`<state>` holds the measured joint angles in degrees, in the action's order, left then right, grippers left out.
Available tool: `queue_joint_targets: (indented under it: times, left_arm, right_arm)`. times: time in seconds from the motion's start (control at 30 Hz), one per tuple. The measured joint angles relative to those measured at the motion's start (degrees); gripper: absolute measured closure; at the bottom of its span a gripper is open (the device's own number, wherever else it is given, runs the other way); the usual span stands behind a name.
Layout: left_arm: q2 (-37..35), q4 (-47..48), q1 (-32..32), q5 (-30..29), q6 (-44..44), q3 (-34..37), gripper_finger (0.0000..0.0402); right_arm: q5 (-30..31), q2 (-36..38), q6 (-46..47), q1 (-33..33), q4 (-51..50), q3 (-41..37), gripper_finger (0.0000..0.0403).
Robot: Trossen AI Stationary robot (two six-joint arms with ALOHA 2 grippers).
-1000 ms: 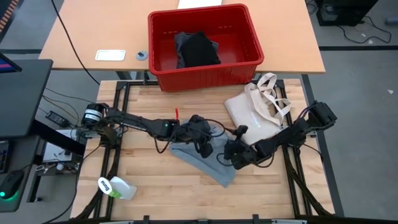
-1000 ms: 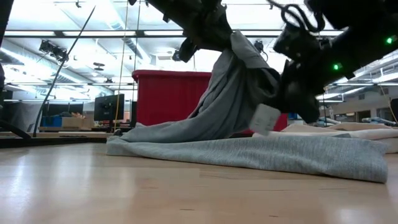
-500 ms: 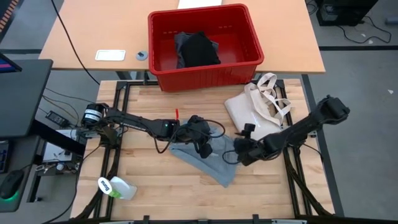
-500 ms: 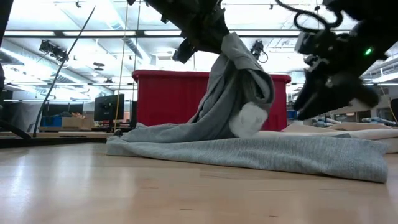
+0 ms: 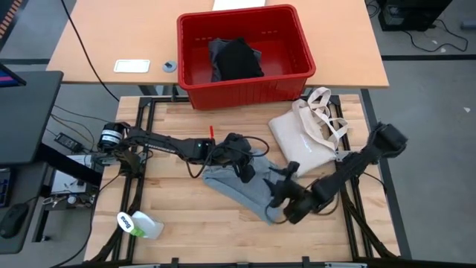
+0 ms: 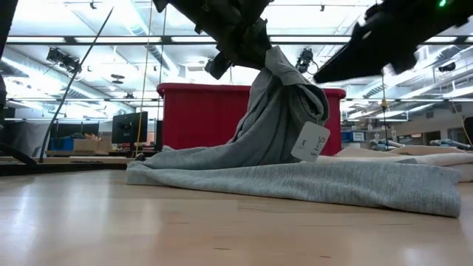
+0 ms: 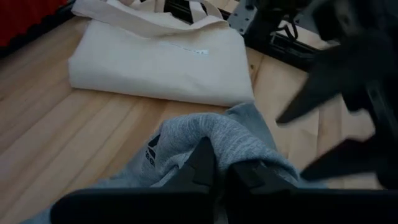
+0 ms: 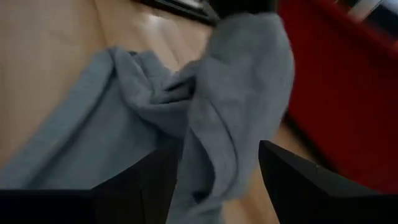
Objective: Fold Laundry from Bin
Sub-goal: Fold the gray shirt
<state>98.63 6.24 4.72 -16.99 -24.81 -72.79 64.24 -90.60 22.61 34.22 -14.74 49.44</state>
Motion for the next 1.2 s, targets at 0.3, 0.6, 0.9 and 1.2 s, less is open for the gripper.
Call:
queue_joint_targets:
  times: [0.3,0.6,0.9,1.2]
  left_arm:
    - [0.0,0.0,-0.1,-0.1,-0.1,0.0,0.0388]
    - [0.0,0.4,0.0,-0.3,-1.0,0.0,0.0388]
    - [0.0,0.4,0.0,-0.3,-2.2,0.0,0.0388]
    - [0.0,-0.3,0.0,-0.3,-2.1,0.0,0.0388]
  right_arm:
    - [5.8,-12.3,-11.3,-0.7,0.2,8.0,0.0111]
    - [18.0,-12.4,-2.8,1.1,-2.4,6.9,0.0043]
    - [13.5,-12.4,8.2,-5.1,0.1,0.0,0.0054]
    - [7.5,-12.4,6.9,-8.3,2.1,-0.2,0.0053]
